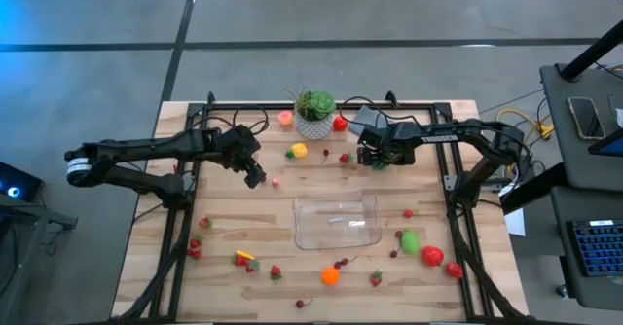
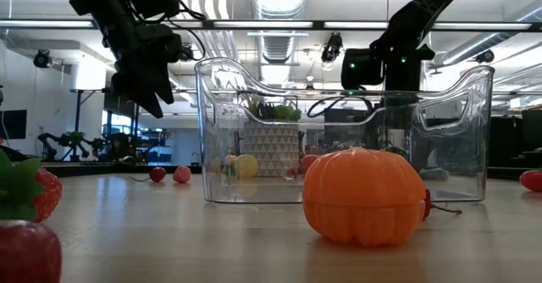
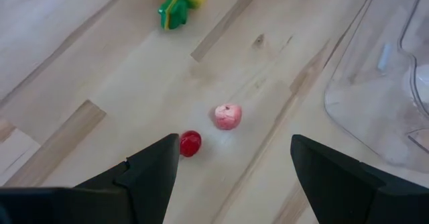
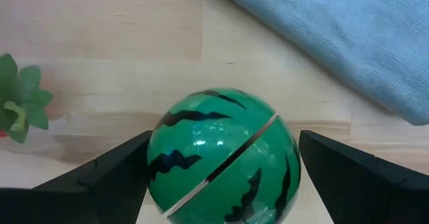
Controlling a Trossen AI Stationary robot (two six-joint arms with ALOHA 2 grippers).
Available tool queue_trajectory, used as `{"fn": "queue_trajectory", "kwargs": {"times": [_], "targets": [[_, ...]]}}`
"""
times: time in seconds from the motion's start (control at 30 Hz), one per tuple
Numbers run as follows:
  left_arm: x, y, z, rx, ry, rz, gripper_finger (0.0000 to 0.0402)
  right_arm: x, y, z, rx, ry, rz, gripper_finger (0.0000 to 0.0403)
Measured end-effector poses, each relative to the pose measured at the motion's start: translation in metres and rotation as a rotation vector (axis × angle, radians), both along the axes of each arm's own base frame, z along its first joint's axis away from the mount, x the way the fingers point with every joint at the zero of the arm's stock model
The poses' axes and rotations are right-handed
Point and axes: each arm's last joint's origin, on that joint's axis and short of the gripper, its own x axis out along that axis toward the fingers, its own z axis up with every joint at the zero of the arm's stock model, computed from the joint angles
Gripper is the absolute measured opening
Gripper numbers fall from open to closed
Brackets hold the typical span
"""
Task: Pick and placing Produce into tupperware
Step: Put the watermelon into the transparent bin
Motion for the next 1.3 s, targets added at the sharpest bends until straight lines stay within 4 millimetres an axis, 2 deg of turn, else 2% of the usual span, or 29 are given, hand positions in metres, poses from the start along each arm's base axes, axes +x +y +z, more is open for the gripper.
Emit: {"fn": "queue_trajectory", "kwargs": {"times": [0.43, 0.57, 0.7, 0.87, 1.03, 1.1, 1.2, 1.3], "targets": [[0.0, 0.001, 0.0, 0.023, 0.004, 0.016, 0.0272, 0.001, 0.0, -0.002, 0.0, 0.002, 0.014, 0.0291], [0.0, 0.001, 0.0, 0.023, 0.004, 0.016, 0.0272, 0.001, 0.002, 0.005, -0.012, -0.018, 0.036, 0.0287], [0.0, 0.001, 0.0, 0.023, 0.005, 0.016, 0.0272, 0.0, 0.009, 0.019, -0.022, -0.077, 0.06, 0.0298], [0.0, 0.001, 0.0, 0.024, 0.005, 0.018, 0.0272, -0.002, 0.037, 0.052, 0.004, -0.231, 0.194, 0.0304], [0.001, 0.001, 0.0, 0.029, -0.004, 0.019, 0.0272, -0.001, 0.085, 0.107, 0.005, -0.523, 0.555, 0.0301], [0.002, 0.002, 0.001, 0.033, -0.017, 0.019, 0.0272, -0.003, 0.105, 0.123, -0.001, -0.613, 0.644, 0.0298], [0.002, 0.002, 0.001, 0.034, -0.021, 0.019, 0.0272, -0.005, 0.126, 0.133, -0.058, -0.634, 0.687, 0.0294], [0.002, 0.002, 0.001, 0.032, -0.022, 0.022, 0.0272, -0.003, 0.134, 0.132, 0.005, -0.64, 0.613, 0.0292]]}}
